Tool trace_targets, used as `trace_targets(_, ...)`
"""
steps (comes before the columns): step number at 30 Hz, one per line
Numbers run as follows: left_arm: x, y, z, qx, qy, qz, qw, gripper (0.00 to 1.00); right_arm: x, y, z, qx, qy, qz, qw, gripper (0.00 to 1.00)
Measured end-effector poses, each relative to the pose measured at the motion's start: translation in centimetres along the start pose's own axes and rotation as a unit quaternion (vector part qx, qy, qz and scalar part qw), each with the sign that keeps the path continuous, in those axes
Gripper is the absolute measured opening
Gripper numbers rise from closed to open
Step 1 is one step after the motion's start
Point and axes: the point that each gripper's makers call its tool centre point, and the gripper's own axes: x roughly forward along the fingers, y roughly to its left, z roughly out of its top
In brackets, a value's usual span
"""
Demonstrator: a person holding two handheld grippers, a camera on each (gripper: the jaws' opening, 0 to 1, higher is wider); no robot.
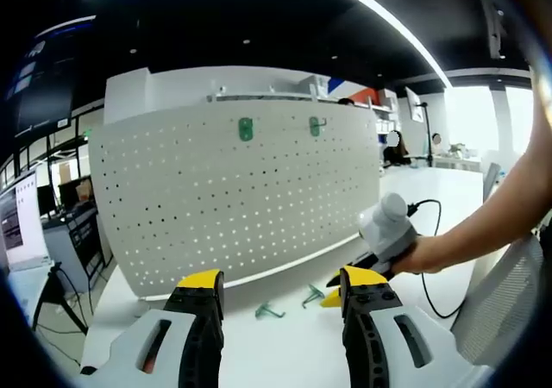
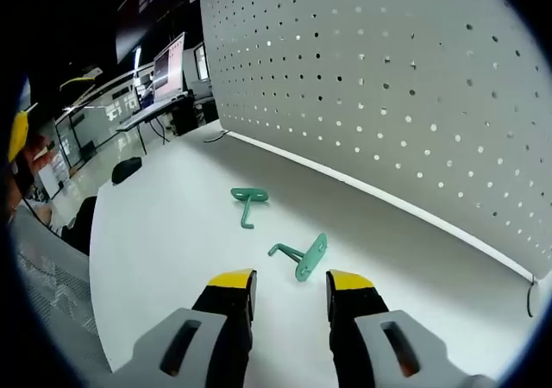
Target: Insert the hook assembly into the mounting plate slot until the hook locks in place.
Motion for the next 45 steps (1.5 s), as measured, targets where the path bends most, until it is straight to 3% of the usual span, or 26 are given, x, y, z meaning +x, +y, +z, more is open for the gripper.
trace_targets(8,0.1,0.4,-0.3,-0.001,0.008,0.002,1.0,0.55,0.9,-1.2,-0.1,-0.007,0.001,-0.018,0.9998,0.25)
trace_targets(18,0.4,0.4,-0.5,-0.004,0.011,0.001,0.9999,0.53,0.0,-3.7,0.0,-0.01,-0.005,-0.056,0.9983,0.15)
trace_targets(33,0.5,0.2,-1.1,-0.005,0.021,-0.004,0.9998,0.52,0.6,-2.8,-0.5,-0.047,-0.008,-0.038,0.9981,0.03)
trace_targets(45,0.6,-0.3,-1.4,-0.006,0.024,-0.011,0.9996,0.51,-0.2,-3.0,0.7,-0.056,-0.02,-0.042,0.9974,0.02)
